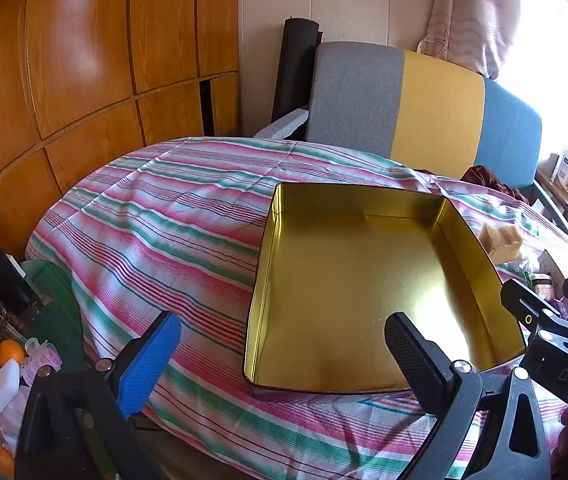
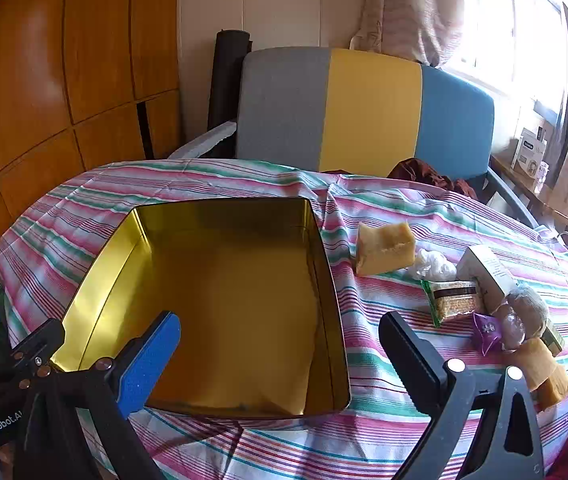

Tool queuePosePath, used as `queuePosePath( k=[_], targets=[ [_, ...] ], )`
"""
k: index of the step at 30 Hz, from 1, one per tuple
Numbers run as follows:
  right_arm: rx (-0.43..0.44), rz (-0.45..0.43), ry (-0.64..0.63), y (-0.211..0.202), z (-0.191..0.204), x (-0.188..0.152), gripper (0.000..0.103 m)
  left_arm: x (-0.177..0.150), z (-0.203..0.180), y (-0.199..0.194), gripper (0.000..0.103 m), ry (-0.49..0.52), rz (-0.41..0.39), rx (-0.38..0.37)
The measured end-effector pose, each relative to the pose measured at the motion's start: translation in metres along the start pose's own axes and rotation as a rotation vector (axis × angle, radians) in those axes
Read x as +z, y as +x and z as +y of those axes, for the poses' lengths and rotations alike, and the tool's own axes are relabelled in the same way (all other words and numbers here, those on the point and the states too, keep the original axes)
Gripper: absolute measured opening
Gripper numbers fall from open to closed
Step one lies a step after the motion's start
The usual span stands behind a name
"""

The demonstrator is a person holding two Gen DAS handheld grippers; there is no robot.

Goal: Organize objects

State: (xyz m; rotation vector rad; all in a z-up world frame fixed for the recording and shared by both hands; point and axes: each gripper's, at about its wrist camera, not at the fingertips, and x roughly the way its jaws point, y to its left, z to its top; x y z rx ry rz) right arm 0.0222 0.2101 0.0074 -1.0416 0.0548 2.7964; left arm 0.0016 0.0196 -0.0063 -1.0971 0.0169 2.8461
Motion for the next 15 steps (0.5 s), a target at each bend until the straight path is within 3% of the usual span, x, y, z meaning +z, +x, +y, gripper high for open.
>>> queuePosePath(
  k=[15],
  targets=[
    [-0.011,-0.002,-0.013,-0.0012,-0.0025,-0.0006,0.102,0.0017,-0.0081,-0.0031,0.103,0.026,-0.004,-0.014]
  ],
)
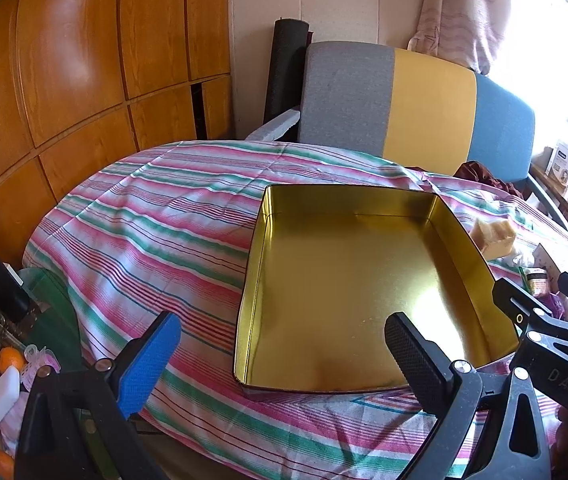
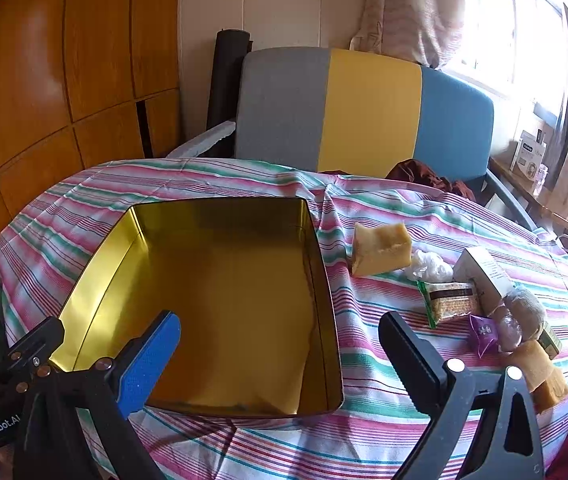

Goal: Organize objects

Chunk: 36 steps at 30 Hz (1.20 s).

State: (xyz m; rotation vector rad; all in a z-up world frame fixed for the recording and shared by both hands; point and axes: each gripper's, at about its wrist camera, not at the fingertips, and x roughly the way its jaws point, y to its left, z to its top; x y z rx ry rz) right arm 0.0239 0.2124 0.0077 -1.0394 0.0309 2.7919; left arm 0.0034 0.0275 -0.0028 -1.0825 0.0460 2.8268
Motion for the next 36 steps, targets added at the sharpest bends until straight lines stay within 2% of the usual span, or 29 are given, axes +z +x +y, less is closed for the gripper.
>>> queuePosePath(
  k=[17,27,36],
  targets=[
    [-0.014,-0.026,0.021,-0.004,-0.016,0.003,0.102,0.006,-0.015,0.001,0.103,0.042,0.004,-0.015],
    [-0.030,-0.014,0.044,0.002,-0.031,0.002,0.102,0.011,-0.029,0.005,0.103,0.039,0.017,-0.078],
    [-0.103,-0.002,0.068,0.006,-0.080,0.006,0.102,0.031,-0.056,0.018,0.103,0.092,0.044,-0.071]
  ],
)
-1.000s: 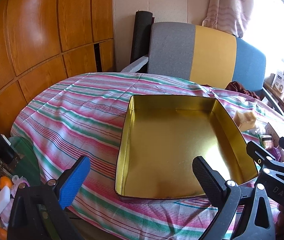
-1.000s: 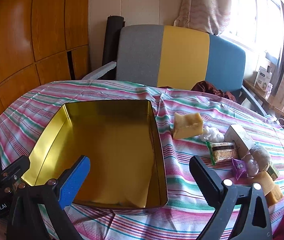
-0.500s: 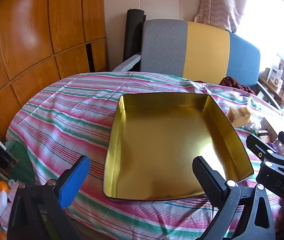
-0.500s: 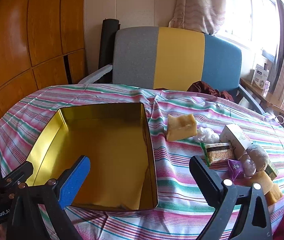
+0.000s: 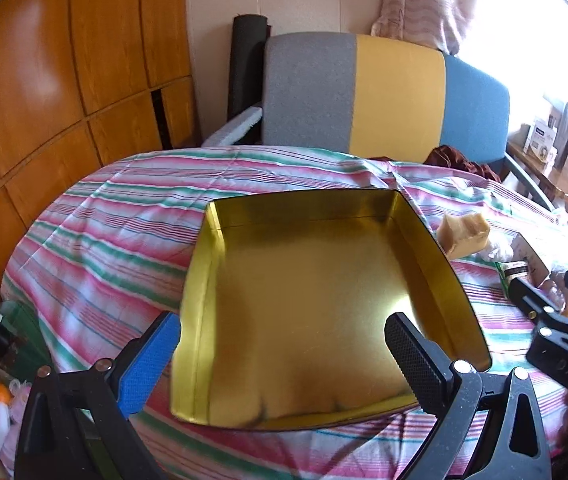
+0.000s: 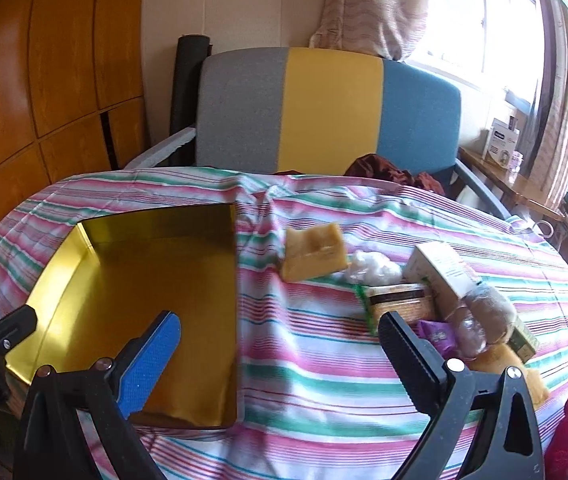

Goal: Organize objects

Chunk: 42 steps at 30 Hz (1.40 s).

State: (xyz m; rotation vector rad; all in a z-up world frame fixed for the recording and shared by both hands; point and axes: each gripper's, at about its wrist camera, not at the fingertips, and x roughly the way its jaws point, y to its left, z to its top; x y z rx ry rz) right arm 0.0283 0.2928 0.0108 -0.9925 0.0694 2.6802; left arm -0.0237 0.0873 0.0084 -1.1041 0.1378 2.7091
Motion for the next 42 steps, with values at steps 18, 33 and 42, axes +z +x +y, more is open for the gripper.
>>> queuePosePath(
  k=[18,33,42],
  targets=[
    [-0.182,0.004,0.153,0.036,-0.173,0.014,0.102,0.071,-0.146,0.038,0.102,0.359,-0.060,-0.211],
    [-0.065,0.019,0.551,0.029,-0.251,0.000,0.102,0.086,-0.248,0.160,0.102,0.668,0.087,-0.224],
    [-0.083,0.005,0.656,0.029,-0.276,-0.005,0.095,0.080,-0.264,0.171,0.054,0.648,0.148,-0.327]
  ],
)
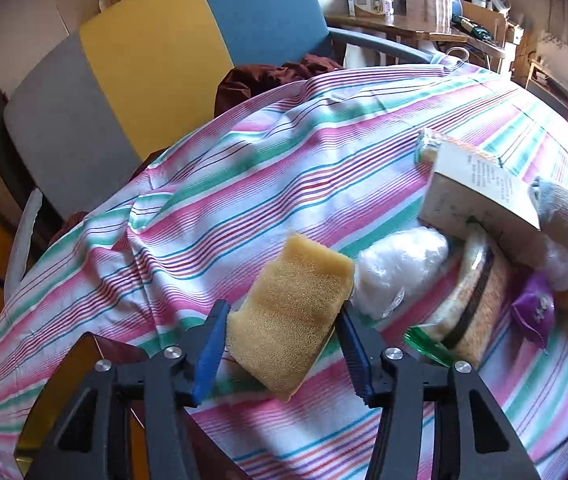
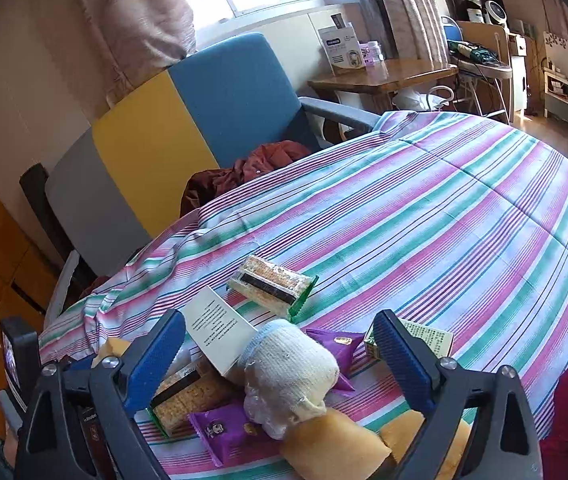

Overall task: Organize objects
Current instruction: 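Grasp the yellow sponge with the left gripper while the right gripper grasps the white knitted roll, then carry the yellow sponge into the gold tray and open the left gripper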

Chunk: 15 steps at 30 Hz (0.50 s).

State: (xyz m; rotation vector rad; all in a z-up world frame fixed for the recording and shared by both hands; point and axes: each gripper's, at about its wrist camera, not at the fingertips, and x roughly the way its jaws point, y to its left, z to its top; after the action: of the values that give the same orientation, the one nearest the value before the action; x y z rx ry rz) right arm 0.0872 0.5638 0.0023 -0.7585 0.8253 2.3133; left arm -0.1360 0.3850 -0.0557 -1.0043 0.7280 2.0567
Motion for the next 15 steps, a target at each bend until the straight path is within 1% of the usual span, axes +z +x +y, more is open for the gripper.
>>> queuePosePath(
  k=[3,8,12,15],
  targets=[
    [-0.003,0.018,0.006,0.003,-0.002,0.000,0.093,-0.007,-0.002,-0.017,0.053,-0.034,-0.027,-0.013],
    [0.017,0.062,0.046,0.010,-0.010,-0.001,0.093,-0.025,0.001,-0.054,0.054,-0.105,-0.067,-0.033],
    [0.012,0.098,0.086,0.017,-0.018,-0.003,0.090,-0.042,0.002,-0.081,0.054,-0.162,-0.099,-0.069],
    [0.014,0.117,0.112,0.020,-0.024,-0.003,0.088,-0.055,0.004,-0.096,0.054,-0.211,-0.108,-0.095]
  ],
)
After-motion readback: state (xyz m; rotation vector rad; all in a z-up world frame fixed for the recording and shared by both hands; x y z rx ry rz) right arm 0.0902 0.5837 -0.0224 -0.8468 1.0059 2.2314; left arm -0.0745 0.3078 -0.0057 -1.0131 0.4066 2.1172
